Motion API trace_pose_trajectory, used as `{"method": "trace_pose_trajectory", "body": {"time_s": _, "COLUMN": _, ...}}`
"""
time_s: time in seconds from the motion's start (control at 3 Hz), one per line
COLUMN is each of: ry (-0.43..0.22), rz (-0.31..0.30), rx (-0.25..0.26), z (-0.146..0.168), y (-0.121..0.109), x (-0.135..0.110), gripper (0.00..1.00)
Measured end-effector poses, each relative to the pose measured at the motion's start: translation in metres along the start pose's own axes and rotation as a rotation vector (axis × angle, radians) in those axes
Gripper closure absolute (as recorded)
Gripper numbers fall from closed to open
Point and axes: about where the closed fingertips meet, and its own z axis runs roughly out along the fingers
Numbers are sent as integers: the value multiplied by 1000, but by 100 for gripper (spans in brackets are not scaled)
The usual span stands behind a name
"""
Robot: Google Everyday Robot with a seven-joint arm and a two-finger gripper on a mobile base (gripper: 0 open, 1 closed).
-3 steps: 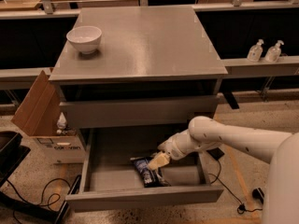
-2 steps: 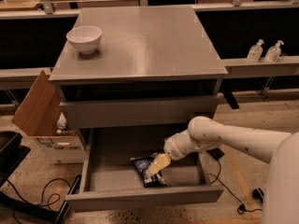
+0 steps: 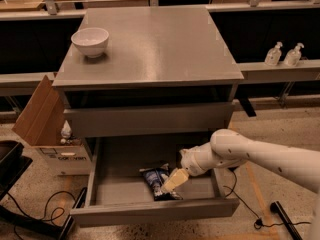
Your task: Place blue chip bag into middle drawer
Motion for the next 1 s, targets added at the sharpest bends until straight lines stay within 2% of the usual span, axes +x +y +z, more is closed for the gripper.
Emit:
{"method": "trace_pose_trajectory", "body": {"time_s": 0.33, "ry": -26, "rz": -10, "rx": 109, "z": -64, "y": 10, "x": 8, "gripper": 0}}
{"method": "trace_pose_trajectory", "body": {"time_s": 0.67, "ry": -71, "rz": -40, "rx": 242, "z": -162, "y": 13, "x": -8, "gripper": 0}}
{"method": "trace_pose_trajectory", "body": {"time_s": 1.0, "ry": -82, "rz": -60, "rx": 445, "z": -281, "y": 24, "x": -43, "gripper": 0}}
